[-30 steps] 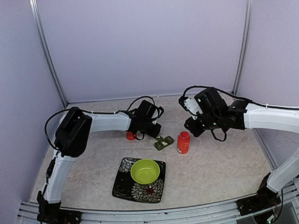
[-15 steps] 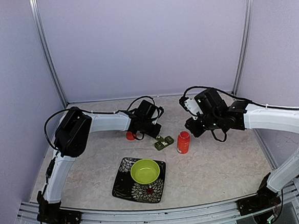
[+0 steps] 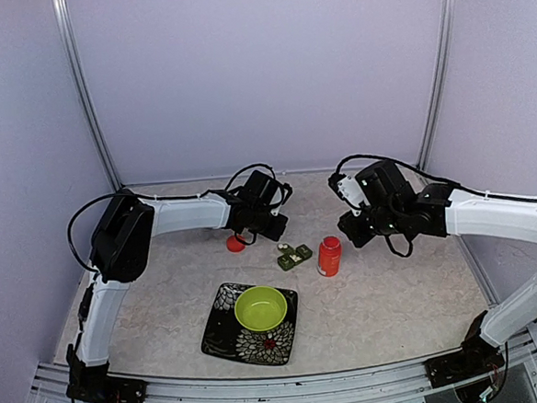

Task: Sort the pills into containers
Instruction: Pick up the pill from the center of the board, then place the pill in the pill bottle.

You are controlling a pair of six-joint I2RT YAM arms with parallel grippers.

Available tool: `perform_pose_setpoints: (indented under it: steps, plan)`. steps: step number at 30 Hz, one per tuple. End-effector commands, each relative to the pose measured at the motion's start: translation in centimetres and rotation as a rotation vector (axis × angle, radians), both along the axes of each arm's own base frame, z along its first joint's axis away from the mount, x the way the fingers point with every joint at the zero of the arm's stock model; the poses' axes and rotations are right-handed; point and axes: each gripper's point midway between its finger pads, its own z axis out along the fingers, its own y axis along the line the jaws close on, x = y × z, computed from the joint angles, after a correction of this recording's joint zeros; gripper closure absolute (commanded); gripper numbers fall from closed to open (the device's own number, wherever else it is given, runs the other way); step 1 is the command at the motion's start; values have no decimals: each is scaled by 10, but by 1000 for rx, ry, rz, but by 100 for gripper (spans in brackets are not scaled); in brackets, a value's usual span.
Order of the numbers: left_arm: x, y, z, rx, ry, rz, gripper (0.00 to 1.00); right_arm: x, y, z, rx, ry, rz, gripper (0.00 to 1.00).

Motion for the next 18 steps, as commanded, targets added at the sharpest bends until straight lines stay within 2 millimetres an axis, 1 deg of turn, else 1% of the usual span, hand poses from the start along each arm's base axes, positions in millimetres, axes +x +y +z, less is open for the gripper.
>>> perform_pose_setpoints:
  steps: [1, 5, 14, 16, 18]
  plan:
    - [-9, -24, 80, -96, -96, -49, 93, 0, -20, 6, 4, -18, -66, 68]
    - [-31, -44, 98, -126, -102, -105, 92, -1, -32, 4, 1, -20, -104, 67]
    - [-98, -94, 143, -240, -97, -272, 93, -3, -62, -1, 21, -18, -191, 66]
    - [-110, -102, 149, -255, -95, -299, 93, -4, -66, -3, 22, -14, -206, 66]
    - [-119, -109, 150, -263, -90, -317, 93, -5, -70, -4, 23, -14, -217, 66]
